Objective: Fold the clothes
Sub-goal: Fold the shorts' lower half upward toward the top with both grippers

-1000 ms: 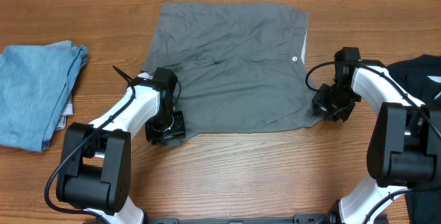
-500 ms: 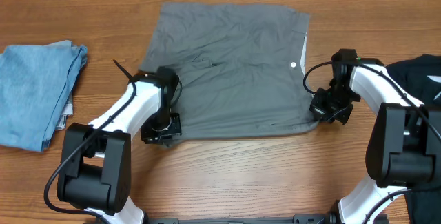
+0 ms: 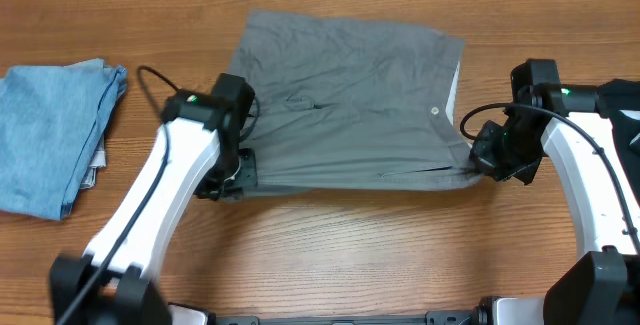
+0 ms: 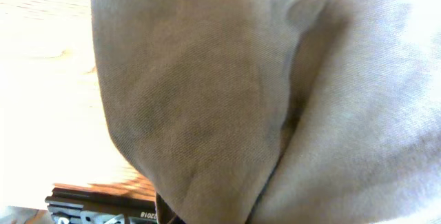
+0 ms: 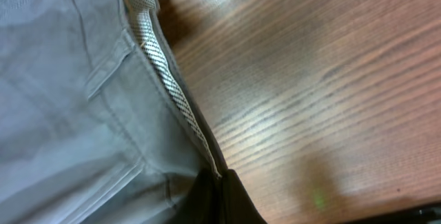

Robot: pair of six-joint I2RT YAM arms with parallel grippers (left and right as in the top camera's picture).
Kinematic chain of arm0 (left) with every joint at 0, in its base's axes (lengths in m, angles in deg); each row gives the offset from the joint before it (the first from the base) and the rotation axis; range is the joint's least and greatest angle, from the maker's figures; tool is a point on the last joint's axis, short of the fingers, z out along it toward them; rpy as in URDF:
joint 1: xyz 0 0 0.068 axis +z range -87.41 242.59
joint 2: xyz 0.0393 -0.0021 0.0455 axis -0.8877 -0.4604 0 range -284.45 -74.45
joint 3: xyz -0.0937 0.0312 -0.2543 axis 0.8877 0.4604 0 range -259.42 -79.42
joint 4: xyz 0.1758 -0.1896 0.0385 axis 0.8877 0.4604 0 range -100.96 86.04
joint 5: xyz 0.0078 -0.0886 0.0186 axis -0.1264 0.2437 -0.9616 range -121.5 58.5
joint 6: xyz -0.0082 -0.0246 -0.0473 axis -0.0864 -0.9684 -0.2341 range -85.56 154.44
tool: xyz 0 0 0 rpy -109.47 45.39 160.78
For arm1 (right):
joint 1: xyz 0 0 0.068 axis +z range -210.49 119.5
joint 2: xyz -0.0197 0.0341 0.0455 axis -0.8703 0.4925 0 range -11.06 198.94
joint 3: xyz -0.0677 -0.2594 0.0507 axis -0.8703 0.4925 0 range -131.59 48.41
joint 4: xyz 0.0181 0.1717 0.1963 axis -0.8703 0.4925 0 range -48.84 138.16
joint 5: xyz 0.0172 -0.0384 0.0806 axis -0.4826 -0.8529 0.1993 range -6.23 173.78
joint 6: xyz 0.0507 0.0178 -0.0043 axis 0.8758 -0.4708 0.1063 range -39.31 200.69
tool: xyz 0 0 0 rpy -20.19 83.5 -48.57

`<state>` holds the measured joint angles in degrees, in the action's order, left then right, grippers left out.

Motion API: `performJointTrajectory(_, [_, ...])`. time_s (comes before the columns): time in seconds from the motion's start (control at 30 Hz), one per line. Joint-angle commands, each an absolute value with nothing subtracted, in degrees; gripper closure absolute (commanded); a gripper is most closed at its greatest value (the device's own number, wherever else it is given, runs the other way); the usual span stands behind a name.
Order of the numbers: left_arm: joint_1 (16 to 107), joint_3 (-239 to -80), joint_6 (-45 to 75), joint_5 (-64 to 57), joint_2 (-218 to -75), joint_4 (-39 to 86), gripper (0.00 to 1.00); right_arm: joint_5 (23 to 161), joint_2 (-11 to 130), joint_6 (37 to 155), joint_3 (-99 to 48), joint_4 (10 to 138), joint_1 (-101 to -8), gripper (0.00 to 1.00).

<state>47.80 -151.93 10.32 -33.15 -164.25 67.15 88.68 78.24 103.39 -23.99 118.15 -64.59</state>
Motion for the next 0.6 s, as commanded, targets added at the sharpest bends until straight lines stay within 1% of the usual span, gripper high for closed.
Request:
performJointTrajectory(0.0, [47.9,-152.8,8.4,-36.4,-154.4,70.8,0.96,84.9,76.9,103.6,-25.4,120.4,-65.4,0.96])
performJointTrajectory(0.13, [47.9,-152.8,8.5,-36.9,-148.4,72.9,0.96,84.9,75.8,103.7,-25.4,122.9,-65.4,0.96])
performJointTrajectory(0.27, [47.9,-152.9,10.3,-37.9,-150.0,65.8,0.96,85.3,73.5,103.7,-27.0,122.1,-65.4,0.96])
performJointTrajectory(0.33, [47.9,-154.2,13.3,-37.9,-152.1,62.9,0.96,85.3,73.5,104.8,-30.2,122.7,-65.4,0.96])
performJointTrajectory(0.4, [47.9,-157.7,15.8,-38.6,-155.6,62.4,0.96,85.4,73.5,106.4,-34.1,122.7,-65.4,0.96])
performJointTrajectory(0.5, [48.0,-164.4,16.2,-44.3,-161.1,62.4,0.96,85.1,73.7,107.6,-37.3,120.6,-65.4,0.96])
performJointTrajectory(0.57, [47.9,-168.4,16.8,-45.5,-164.5,61.7,0.96,85.1,74.6,107.8,-37.3,118.9,-65.4,0.96])
